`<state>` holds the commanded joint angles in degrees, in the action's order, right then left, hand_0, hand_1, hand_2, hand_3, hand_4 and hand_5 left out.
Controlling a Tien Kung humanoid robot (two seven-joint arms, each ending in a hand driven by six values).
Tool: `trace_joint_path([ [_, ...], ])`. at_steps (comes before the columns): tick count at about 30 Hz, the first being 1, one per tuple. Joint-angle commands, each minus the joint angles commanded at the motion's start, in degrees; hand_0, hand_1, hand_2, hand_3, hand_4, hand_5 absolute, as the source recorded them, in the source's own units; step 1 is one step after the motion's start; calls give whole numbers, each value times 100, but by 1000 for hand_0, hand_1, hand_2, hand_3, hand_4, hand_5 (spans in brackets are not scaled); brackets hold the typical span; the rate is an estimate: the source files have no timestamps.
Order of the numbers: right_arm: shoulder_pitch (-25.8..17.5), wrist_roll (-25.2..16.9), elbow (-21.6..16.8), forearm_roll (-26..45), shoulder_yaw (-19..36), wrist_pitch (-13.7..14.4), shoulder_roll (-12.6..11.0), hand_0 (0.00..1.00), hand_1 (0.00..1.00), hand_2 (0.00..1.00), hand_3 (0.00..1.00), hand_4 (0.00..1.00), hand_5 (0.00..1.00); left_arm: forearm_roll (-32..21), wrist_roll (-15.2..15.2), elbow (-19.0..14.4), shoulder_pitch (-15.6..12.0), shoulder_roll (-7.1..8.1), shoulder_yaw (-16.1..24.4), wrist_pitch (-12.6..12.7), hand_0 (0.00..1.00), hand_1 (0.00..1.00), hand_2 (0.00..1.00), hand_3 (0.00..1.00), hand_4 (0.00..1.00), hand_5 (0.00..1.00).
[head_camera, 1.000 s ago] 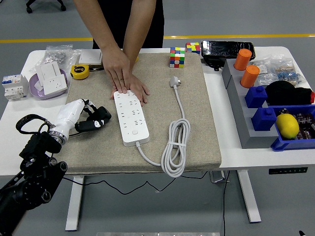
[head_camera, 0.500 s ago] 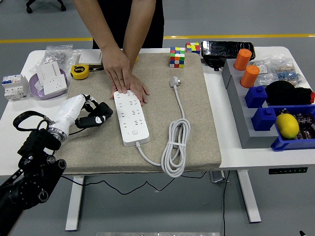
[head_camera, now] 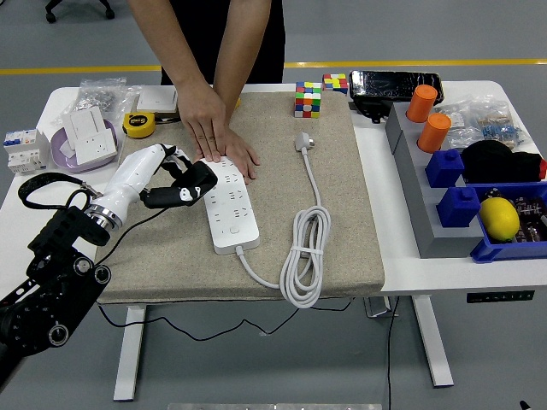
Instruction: Pick up the plug,place it near the board,insert it into the board,press the button
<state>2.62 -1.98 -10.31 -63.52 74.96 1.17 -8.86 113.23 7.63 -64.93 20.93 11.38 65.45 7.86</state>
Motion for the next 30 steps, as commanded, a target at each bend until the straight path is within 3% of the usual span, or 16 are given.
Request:
trace_joint_path([
  [9, 27, 2, 0, 18, -40, 0, -33, 948, 910, 851, 888, 998, 998, 122, 157, 409, 507, 231, -758, 88, 534, 431, 330, 345, 500, 117],
  [18, 36, 12, 0, 7, -73, -4, -65, 948, 910, 851, 889, 998, 998, 361, 272, 926, 757, 247, -1077, 264, 535, 435, 330, 343, 500, 118],
  [30, 52, 11, 0, 21, -99, -3, -93, 948, 910, 851, 889, 998, 998, 553, 339, 1235, 922, 206, -1174, 439, 537, 439, 332, 344, 514, 99],
])
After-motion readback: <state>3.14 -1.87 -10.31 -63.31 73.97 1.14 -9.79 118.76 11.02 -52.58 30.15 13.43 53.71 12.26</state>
